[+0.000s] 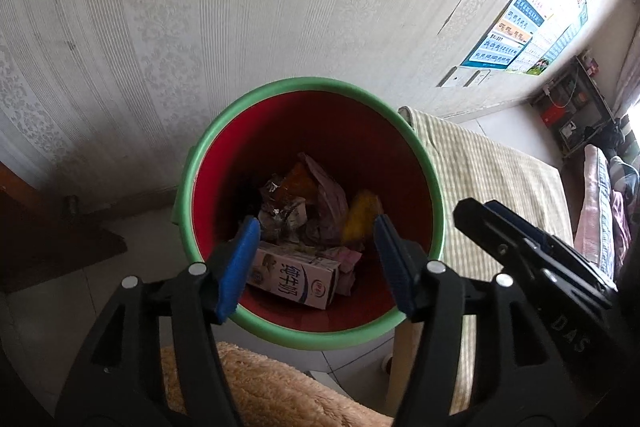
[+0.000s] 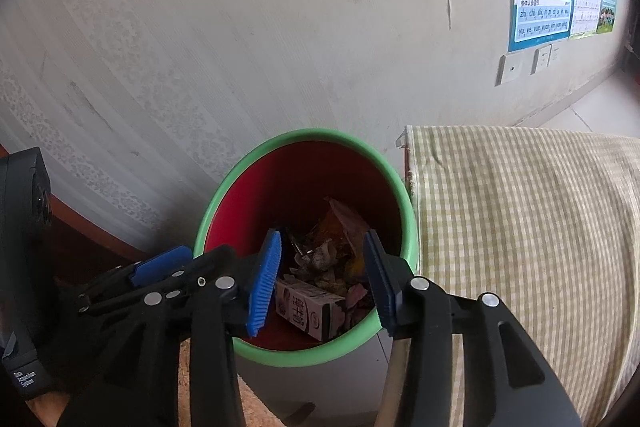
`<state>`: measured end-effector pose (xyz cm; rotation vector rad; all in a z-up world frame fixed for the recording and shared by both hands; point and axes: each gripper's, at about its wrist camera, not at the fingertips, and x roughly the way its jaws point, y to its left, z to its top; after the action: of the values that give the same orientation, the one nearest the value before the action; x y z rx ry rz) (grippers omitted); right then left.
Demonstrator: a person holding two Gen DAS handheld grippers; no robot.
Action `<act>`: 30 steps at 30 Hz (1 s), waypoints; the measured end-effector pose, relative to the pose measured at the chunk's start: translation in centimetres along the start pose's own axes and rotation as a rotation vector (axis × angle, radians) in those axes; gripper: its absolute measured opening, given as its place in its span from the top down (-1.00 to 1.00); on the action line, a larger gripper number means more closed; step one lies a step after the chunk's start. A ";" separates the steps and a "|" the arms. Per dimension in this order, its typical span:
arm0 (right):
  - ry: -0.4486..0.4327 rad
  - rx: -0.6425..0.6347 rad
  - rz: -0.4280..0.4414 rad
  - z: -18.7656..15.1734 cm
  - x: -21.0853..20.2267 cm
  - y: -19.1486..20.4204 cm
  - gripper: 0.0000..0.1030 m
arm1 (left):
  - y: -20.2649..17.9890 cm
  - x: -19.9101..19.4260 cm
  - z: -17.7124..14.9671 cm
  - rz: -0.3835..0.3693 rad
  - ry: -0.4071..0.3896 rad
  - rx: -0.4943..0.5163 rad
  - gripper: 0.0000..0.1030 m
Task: Collect trash
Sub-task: 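Carry the milk carton and yellow wrapper over the bin while both tools hold them, then open both tools to drop the carton and wrapper into the bin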
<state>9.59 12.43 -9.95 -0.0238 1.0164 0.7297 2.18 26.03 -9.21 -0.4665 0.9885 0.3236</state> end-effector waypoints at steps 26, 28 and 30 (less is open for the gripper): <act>-0.170 0.171 -0.065 -6.4 -10.8 -7.1 -0.37 | -3.4 -2.0 -0.9 0.186 -0.080 0.155 -0.51; -0.228 0.176 -0.099 -7.7 -12.5 -7.6 -0.58 | -3.6 -2.4 -1.0 0.191 -0.100 0.170 -0.58; -0.274 0.176 -0.120 -8.5 -13.8 -8.2 -0.66 | -4.2 -3.1 -1.2 0.202 -0.133 0.190 -0.58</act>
<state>3.36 -4.25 -6.33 0.1626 0.8056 0.5157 1.63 21.67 -6.18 -0.1699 0.9278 0.4319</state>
